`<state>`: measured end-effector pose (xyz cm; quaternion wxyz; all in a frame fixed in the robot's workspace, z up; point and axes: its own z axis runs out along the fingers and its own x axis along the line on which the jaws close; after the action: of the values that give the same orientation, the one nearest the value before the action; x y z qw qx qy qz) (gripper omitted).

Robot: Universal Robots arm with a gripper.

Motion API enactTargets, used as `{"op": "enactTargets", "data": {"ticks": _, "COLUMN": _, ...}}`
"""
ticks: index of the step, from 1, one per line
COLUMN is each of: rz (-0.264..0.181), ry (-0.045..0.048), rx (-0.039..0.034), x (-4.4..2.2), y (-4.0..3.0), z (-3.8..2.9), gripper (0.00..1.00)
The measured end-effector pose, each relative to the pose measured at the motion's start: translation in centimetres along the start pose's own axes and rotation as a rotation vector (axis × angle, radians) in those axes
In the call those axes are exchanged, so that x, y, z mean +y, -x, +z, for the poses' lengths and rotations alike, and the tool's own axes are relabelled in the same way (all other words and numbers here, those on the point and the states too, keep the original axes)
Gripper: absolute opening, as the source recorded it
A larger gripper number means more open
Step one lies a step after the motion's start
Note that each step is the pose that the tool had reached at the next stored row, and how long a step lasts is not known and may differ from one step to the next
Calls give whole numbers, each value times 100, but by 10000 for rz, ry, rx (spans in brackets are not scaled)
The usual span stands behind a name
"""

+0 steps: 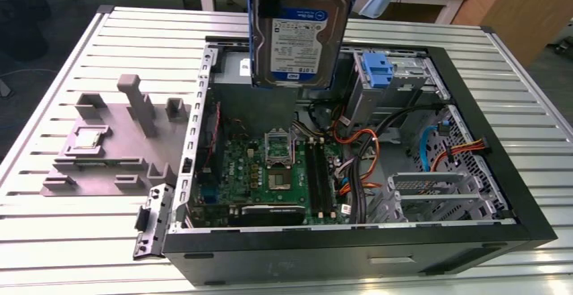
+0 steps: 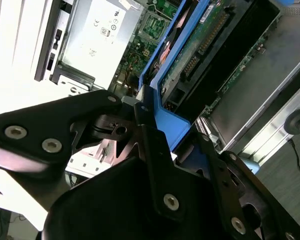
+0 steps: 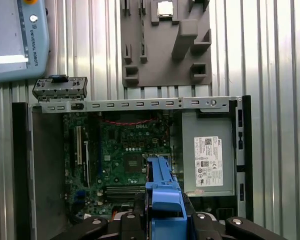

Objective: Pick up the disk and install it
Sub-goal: 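Pick up the disk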

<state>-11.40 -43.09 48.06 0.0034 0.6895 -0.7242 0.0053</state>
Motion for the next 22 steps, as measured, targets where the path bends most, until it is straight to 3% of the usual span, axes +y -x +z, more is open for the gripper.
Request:
{"op": "enactTargets", "data": {"ticks": 14, "rz": 8, "ry": -5, "rx": 99, "x": -14, "y": -108, "z": 4, "gripper": 37}}
{"op": "enactTargets", "data": {"ticks": 22, "rz": 8, "ry": -5, "rx": 112, "x": -14, "y": -111, "z": 3, "gripper": 37}}
